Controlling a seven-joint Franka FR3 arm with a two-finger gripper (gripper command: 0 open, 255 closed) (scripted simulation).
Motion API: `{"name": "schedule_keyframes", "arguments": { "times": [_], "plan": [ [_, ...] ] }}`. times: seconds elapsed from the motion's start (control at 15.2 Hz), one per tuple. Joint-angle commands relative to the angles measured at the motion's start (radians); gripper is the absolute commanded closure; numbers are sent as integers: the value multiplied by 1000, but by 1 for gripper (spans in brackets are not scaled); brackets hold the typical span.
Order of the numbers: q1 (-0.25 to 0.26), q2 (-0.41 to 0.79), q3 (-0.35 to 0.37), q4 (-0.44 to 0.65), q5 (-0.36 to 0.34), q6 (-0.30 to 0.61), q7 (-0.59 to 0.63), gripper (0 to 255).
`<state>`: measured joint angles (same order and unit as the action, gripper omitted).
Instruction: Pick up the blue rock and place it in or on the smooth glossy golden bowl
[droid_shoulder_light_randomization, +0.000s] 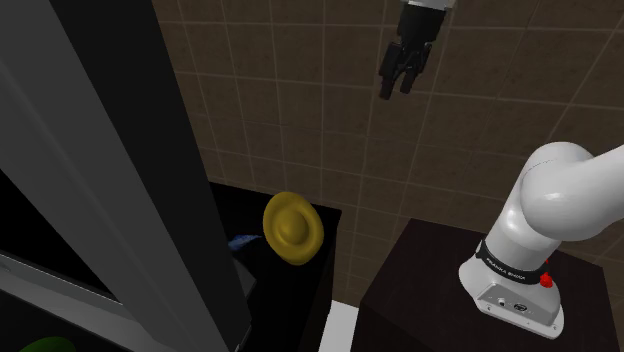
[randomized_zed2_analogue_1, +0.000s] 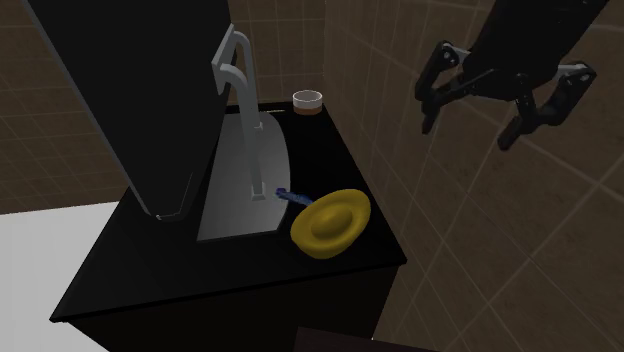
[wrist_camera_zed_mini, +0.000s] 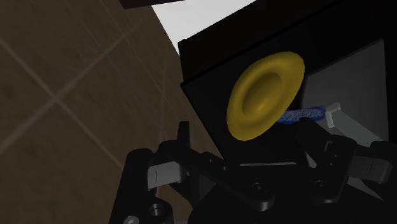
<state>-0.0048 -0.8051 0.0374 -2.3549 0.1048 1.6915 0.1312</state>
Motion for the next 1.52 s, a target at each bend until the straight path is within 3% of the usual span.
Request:
{"name": "schedule_keyframes", "arguments": {
  "times": [0.0, 0.79, 1.12, 1.45],
  "plan": [
    [0, 0, 0, 0, 0, 0, 0, 0],
    [-35, 337, 296, 74, 61, 177, 458, 0],
    [-58, 537, 400, 168, 24, 234, 662, 0],
    [-63, 767, 471, 297, -62, 269, 878, 0]
  ]
}}
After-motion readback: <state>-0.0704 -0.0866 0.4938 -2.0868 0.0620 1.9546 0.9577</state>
